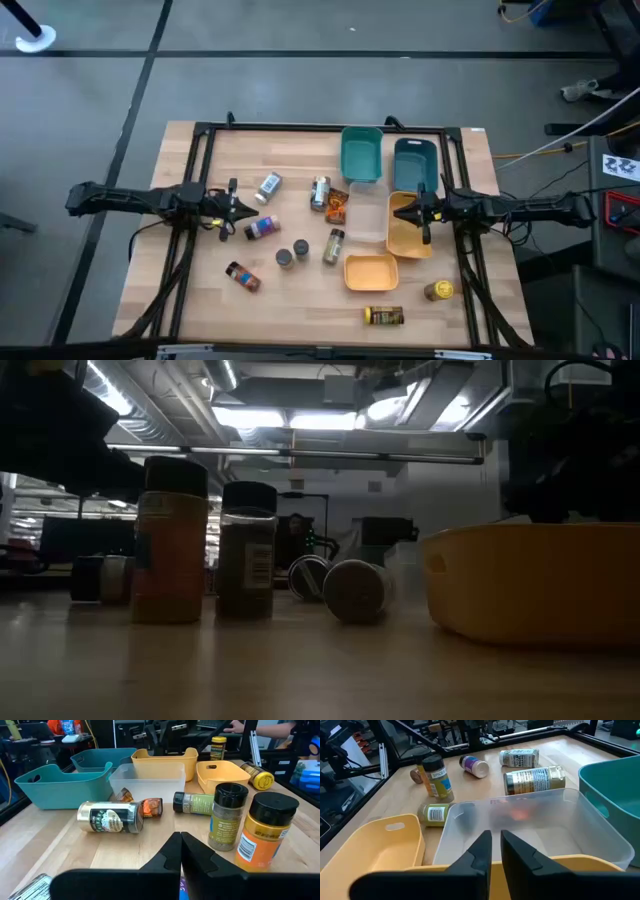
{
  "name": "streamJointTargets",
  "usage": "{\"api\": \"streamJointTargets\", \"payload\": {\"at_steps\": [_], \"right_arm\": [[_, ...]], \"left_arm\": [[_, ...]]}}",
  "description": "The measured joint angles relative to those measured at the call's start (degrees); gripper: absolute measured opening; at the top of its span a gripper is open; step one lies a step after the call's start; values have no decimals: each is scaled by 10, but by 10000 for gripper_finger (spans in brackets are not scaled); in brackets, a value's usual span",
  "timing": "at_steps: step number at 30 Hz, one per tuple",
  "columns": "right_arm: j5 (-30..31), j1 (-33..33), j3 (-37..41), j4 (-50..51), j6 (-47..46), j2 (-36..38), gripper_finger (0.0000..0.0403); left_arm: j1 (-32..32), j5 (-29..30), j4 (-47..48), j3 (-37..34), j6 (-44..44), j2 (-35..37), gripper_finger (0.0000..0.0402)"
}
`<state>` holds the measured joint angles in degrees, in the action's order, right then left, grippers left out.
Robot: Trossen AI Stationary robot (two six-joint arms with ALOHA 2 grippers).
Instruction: Sort spices by type
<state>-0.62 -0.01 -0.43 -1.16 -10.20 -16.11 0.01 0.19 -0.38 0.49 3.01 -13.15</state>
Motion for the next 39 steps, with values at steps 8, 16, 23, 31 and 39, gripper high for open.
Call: {"api": "streamJointTargets", "payload": {"at_steps": [8,16,23,31,39], "right_arm": [[0,0,0,0,0,0,42],[0,0,0,0,0,0,42],[0,0,0,0,0,0,42],[0,0,0,0,0,0,42],[0,0,0,0,0,0,42]], "left_arm": [[0,0,0,0,0,0,0],[0,0,0,0,0,0,0],[0,0,0,0,0,0,0],[0,0,0,0,0,0,0],[0,6,-1,0,55,0,0]]}}
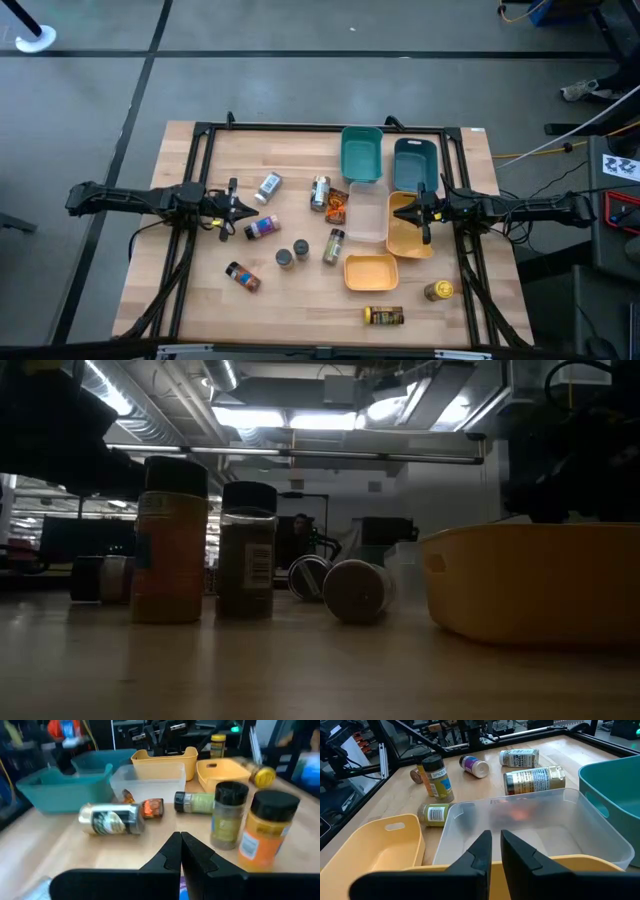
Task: Sort spices by type
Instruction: Put the purple seasoning into the green bin
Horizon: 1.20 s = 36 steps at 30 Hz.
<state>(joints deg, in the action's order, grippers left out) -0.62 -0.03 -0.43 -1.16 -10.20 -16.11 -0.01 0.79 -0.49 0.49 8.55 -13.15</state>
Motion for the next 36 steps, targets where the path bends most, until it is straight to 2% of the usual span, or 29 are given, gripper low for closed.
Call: {"api": "streamJointTargets", "payload": {"at_steps": [3,5,16,20,24,30,36], "right_arm": [[0,0,0,0,0,0,42],[0,0,0,0,0,0,42],[0,0,0,0,0,0,42],[1,0,0,-1,0,0,42],[5,0,0,-1,0,0,42],[6,0,0,-2,0,0,42],[6,0,0,-2,0,0,42]], "left_arm": [[0,5,0,0,80,0,0],[0,6,0,0,104,0,0],[0,9,-5,0,111,0,0],[0,11,-49,-1,50,0,0],[0,11,-116,0,-62,0,0],[0,10,-195,0,-185,0,0],[0,10,-232,0,-186,0,0]]}}
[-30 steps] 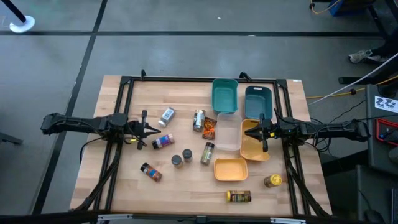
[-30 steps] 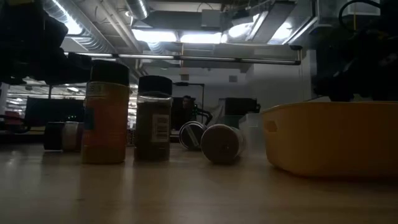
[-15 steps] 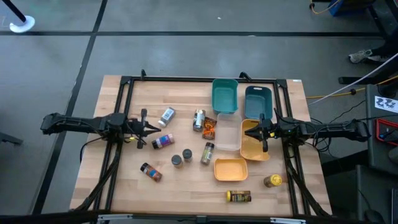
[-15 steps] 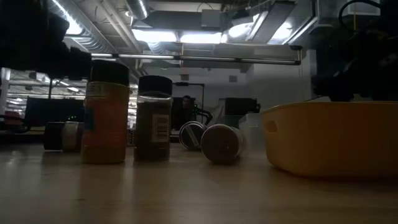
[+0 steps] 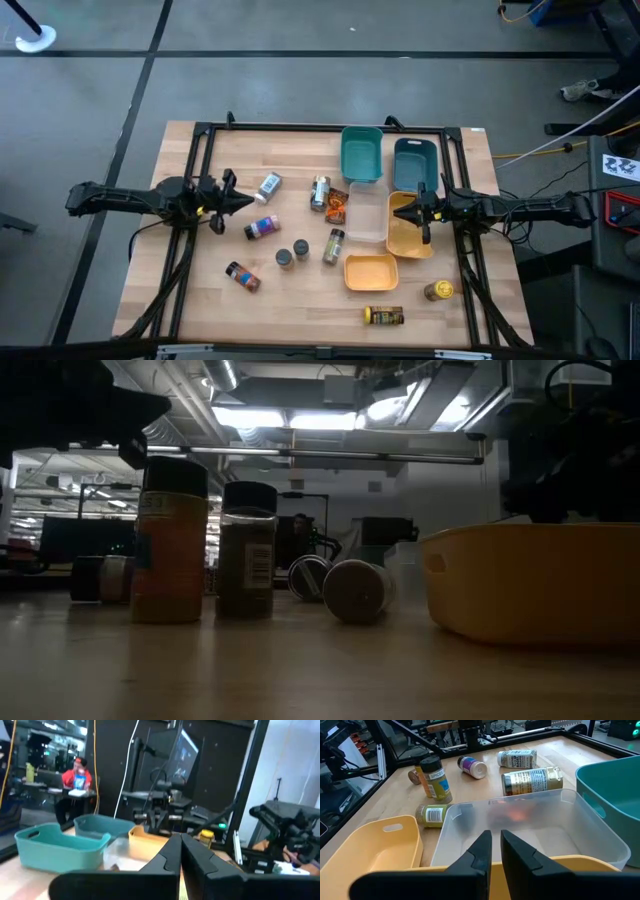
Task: Sort spices by type
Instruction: Put the purple seasoning into the green bin
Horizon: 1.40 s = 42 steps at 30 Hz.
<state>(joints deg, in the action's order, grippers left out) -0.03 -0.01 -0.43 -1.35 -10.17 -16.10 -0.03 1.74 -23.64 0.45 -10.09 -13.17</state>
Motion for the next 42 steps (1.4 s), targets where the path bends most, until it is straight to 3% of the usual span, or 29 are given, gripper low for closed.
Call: {"api": "streamJointTargets", "payload": {"at_steps": [10,15,22,31,37,42], "right_arm": [[0,0,0,0,0,0,42],[1,0,0,-1,0,0,42],[1,0,0,-1,0,0,42],[1,0,0,-1,0,0,42],[1,0,0,-2,0,0,42],[1,0,0,-2,0,0,42]], "left_arm": [[0,1,1,0,28,0,0],[0,41,2,0,-4,0,6],[0,131,2,0,-19,0,84],[0,137,4,0,-92,0,195],[0,142,9,9,-138,-6,209],[0,142,8,46,-128,-41,210]]}}
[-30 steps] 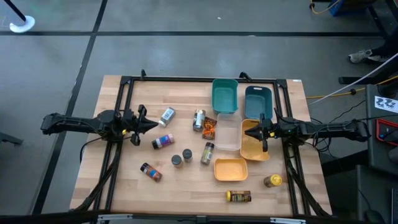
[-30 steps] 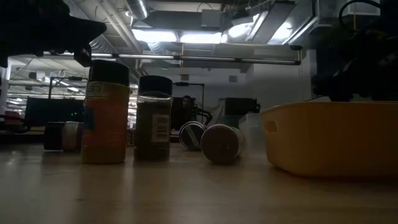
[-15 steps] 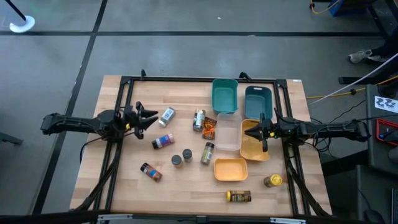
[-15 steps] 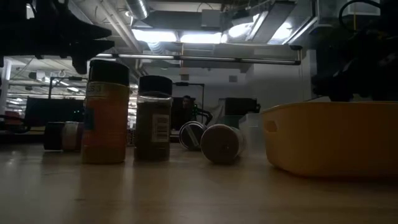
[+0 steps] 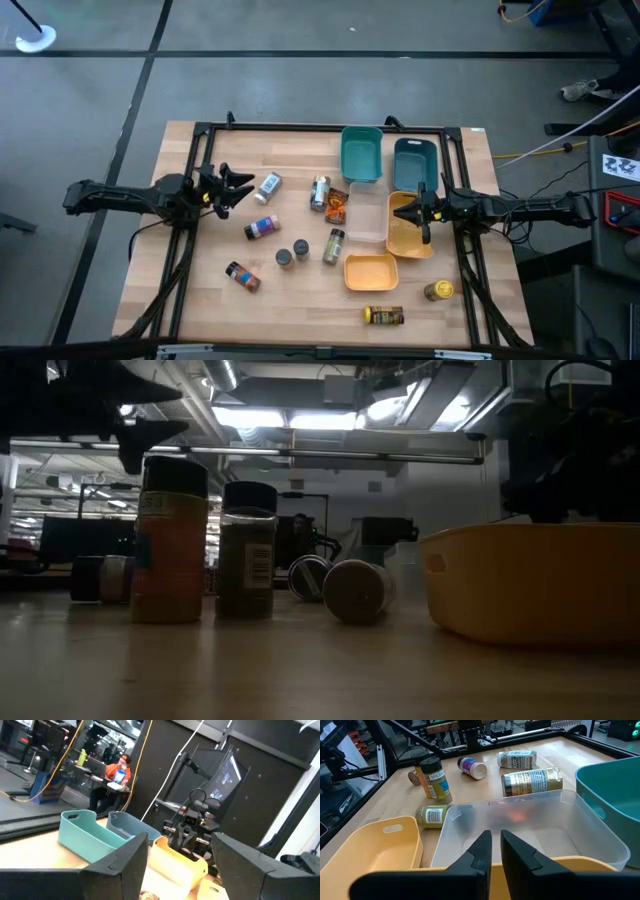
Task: Sort spices by type
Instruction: Put the purple seasoning into the green bin
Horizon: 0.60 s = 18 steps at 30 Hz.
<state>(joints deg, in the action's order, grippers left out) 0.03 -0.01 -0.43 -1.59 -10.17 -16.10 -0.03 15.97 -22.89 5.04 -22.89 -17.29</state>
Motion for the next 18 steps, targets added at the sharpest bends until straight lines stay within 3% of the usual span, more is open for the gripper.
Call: {"api": "streamJointTargets", "payload": {"at_steps": [6,10,18], "right_arm": [[0,0,0,0,0,0,42],[0,0,0,0,0,0,42],[0,0,0,0,0,0,42]], "left_arm": [[0,0,60,89,55,-89,210],[0,0,240,192,63,-158,210],[8,-7,574,361,-19,-298,210]]}}
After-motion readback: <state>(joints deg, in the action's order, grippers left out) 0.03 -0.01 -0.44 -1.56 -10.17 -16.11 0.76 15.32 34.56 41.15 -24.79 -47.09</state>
